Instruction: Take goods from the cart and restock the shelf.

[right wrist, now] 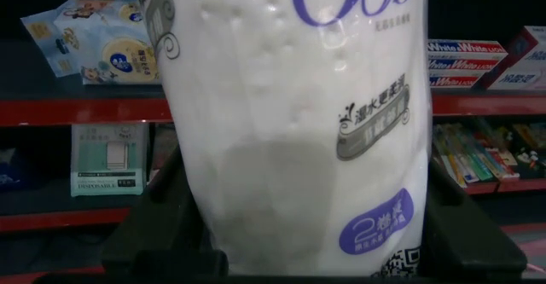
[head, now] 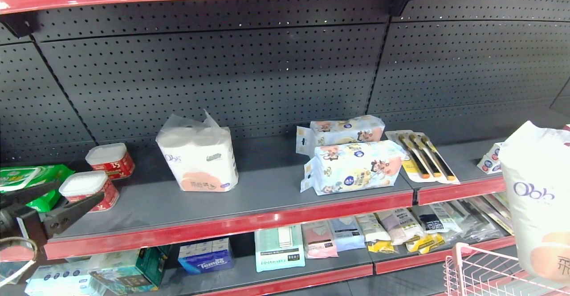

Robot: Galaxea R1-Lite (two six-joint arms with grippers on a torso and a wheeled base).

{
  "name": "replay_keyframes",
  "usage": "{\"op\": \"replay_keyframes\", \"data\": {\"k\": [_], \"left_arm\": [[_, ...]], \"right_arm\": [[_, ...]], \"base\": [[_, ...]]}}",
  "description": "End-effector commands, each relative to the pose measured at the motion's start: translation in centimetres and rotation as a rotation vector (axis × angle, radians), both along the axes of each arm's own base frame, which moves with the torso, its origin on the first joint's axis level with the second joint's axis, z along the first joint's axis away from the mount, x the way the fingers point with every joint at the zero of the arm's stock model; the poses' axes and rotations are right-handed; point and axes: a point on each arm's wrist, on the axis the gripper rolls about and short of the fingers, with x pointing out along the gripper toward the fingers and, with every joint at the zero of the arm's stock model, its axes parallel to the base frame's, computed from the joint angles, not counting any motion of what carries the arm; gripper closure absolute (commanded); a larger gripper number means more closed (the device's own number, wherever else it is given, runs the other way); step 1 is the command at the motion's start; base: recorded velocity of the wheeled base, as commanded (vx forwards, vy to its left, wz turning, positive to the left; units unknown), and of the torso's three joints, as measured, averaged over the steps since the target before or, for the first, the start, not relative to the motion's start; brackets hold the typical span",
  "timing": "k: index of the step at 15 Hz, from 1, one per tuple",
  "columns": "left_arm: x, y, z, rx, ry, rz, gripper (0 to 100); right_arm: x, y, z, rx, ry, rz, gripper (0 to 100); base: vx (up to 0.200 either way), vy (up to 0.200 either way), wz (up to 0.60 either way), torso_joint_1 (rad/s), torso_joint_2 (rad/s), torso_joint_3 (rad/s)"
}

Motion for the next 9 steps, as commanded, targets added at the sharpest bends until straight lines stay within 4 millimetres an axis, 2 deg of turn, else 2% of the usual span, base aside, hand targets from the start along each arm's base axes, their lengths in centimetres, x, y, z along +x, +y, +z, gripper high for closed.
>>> {"op": "replay_keyframes", "data": {"k": [1, 3, 4, 5, 6, 9], "left_arm": [[5.3, 3.9, -2.4, -0.059, 0.073, -0.082, 0], [7.0, 4.1, -3.9, -0.071, 0.074, -0.190, 0], [7.0, 4.1, -3.9, -0.071, 0.074, -0.190, 0], [8.3, 2.7, -4.3, -0.080, 0.056, -0.331, 0], [8.8, 2.5, -4.1, -0.089, 0.049, -0.363, 0], [11.5, 3.4, -4.7, -0.097, 0.031, -0.412, 0]], "right_arm": [[0.5, 0.0, -0.1, -0.004, 0.032, -0.013, 100], [0.7, 0.0, -0.1, -0.007, 0.040, -0.020, 100], [0.7, 0.0, -0.1, -0.007, 0.040, -0.020, 100], [0.7, -0.1, -0.1, -0.016, 0.040, -0.029, 100], [0.7, -0.1, 0.0, -0.021, 0.038, -0.035, 100], [0.8, -0.1, 0.4, -0.027, 0.033, -0.043, 100]], "base": [[0.000, 0.000, 0.00, 0.000, 0.00, 0.000], [0.000, 0.000, 0.00, 0.000, 0.00, 0.000], [0.000, 0.000, 0.00, 0.000, 0.00, 0.000], [0.000, 0.000, 0.00, 0.000, 0.00, 0.000], [0.000, 0.000, 0.00, 0.000, 0.00, 0.000], [0.000, 0.000, 0.00, 0.000, 0.00, 0.000]]}}
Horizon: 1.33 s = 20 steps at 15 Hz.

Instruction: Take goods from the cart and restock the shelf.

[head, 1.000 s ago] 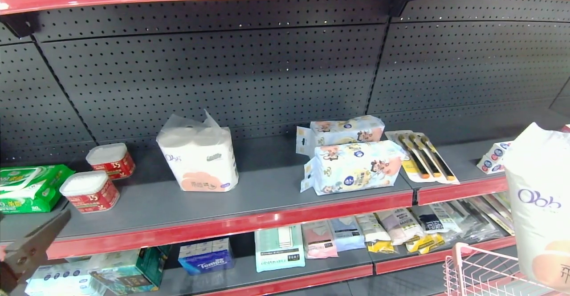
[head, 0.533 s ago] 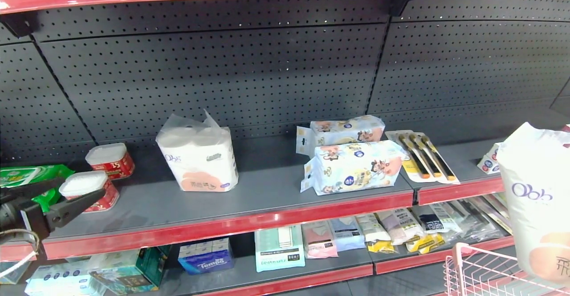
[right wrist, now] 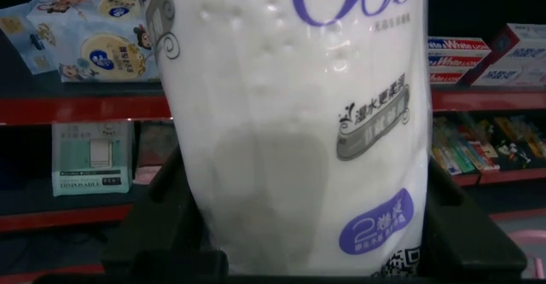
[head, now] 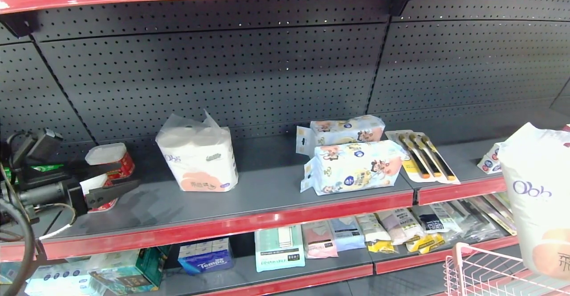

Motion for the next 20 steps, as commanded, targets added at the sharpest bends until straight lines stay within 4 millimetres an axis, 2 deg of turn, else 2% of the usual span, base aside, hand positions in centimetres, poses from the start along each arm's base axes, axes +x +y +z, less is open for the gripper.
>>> {"op": "replay_keyframes", "data": {"k": [1, 4, 10, 14, 20], "left_arm": [[2.4, 0.6, -1.0, -0.016, 0.014, -0.035, 0], [3.3, 0.3, -1.0, -0.014, 0.008, -0.056, 0], [6.9, 1.4, -2.4, 0.022, -0.060, -0.134, 0], [8.0, 1.1, -2.7, 0.001, -0.074, -0.195, 0], [10.9, 0.3, -4.0, 0.002, -0.125, -0.277, 0]], "right_arm": [[0.2, 0.0, 0.2, -0.001, 0.003, -0.003, 100], [0.4, -0.1, 0.2, -0.001, 0.006, -0.015, 100], [0.6, -0.1, 0.2, -0.004, 0.013, -0.024, 100], [0.7, -0.1, 0.2, -0.011, 0.019, -0.035, 100], [0.7, -0.1, 0.3, -0.015, 0.022, -0.038, 100]], "base": [[0.000, 0.000, 0.00, 0.000, 0.00, 0.000], [0.000, 0.000, 0.00, 0.000, 0.00, 0.000], [0.000, 0.000, 0.00, 0.000, 0.00, 0.000], [0.000, 0.000, 0.00, 0.000, 0.00, 0.000], [0.000, 0.000, 0.00, 0.000, 0.00, 0.000]]}}
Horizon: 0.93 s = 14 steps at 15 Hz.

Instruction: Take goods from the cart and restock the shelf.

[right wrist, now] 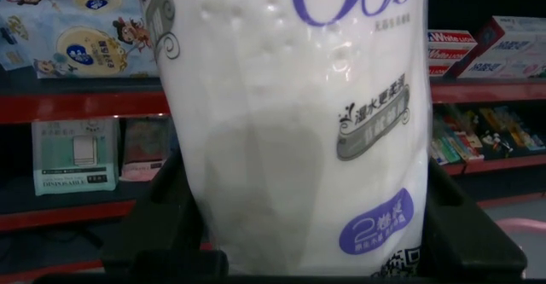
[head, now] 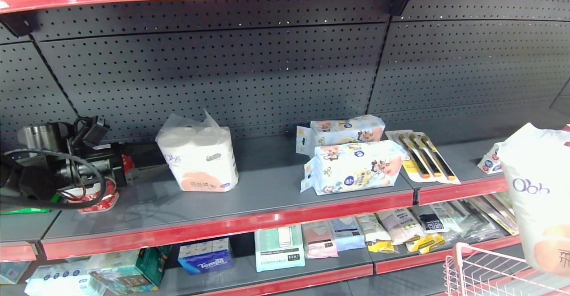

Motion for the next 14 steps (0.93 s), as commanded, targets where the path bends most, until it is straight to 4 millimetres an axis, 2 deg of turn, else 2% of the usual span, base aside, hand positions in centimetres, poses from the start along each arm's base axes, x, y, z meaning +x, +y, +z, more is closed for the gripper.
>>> {"op": "replay_keyframes", "data": {"k": [1, 3, 5, 9, 14], "left_arm": [[1.0, -0.5, -1.1, -0.007, 0.013, -0.026, 0], [2.1, -0.6, -1.8, 0.000, -0.011, -0.040, 0], [2.8, -1.0, -1.7, -0.001, -0.039, -0.068, 0], [3.2, -1.3, -2.2, -0.008, -0.033, -0.085, 0], [4.6, -2.5, -1.5, 0.001, -0.076, -0.132, 0]], "right_arm": [[0.0, 0.0, 0.1, -0.004, -0.004, -0.005, 100], [0.0, -0.1, 0.1, -0.010, -0.002, -0.018, 100], [0.0, -0.1, 0.1, -0.010, -0.002, -0.018, 100], [0.0, -0.1, 0.2, -0.010, -0.008, -0.018, 100], [-0.1, -0.1, 0.3, -0.024, -0.010, -0.017, 100]], "base": [[0.000, 0.000, 0.00, 0.000, 0.00, 0.000], [0.000, 0.000, 0.00, 0.000, 0.00, 0.000], [0.000, 0.000, 0.00, 0.000, 0.00, 0.000], [0.000, 0.000, 0.00, 0.000, 0.00, 0.000], [0.000, 0.000, 0.00, 0.000, 0.00, 0.000]]}}
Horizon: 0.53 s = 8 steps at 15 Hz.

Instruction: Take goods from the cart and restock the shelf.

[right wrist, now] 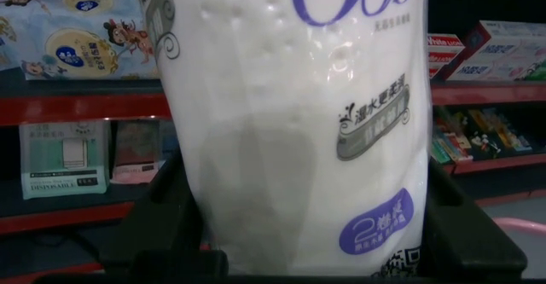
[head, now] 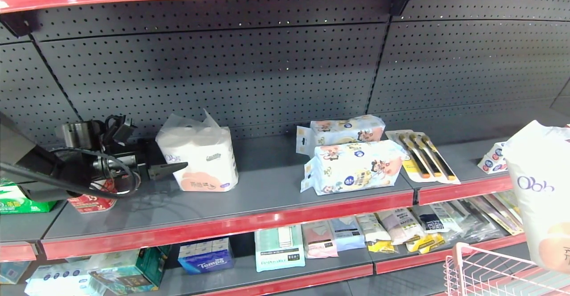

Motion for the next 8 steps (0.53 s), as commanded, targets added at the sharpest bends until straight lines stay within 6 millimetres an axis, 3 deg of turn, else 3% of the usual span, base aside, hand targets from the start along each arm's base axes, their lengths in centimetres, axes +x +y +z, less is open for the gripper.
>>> {"op": "replay_keyframes", "data": {"k": [1, 8], "left_arm": [[0.3, -0.5, 0.2, 0.002, -0.007, -0.013, 0], [0.8, -1.8, 0.6, -0.015, 0.013, -0.041, 0]], "right_arm": [[0.0, 0.0, 0.1, -0.003, -0.004, 0.001, 100], [0.0, 0.0, 0.4, -0.004, -0.010, 0.001, 100]], "base": [[0.000, 0.000, 0.00, 0.000, 0.00, 0.000], [0.000, 0.000, 0.00, 0.000, 0.00, 0.000]]}}
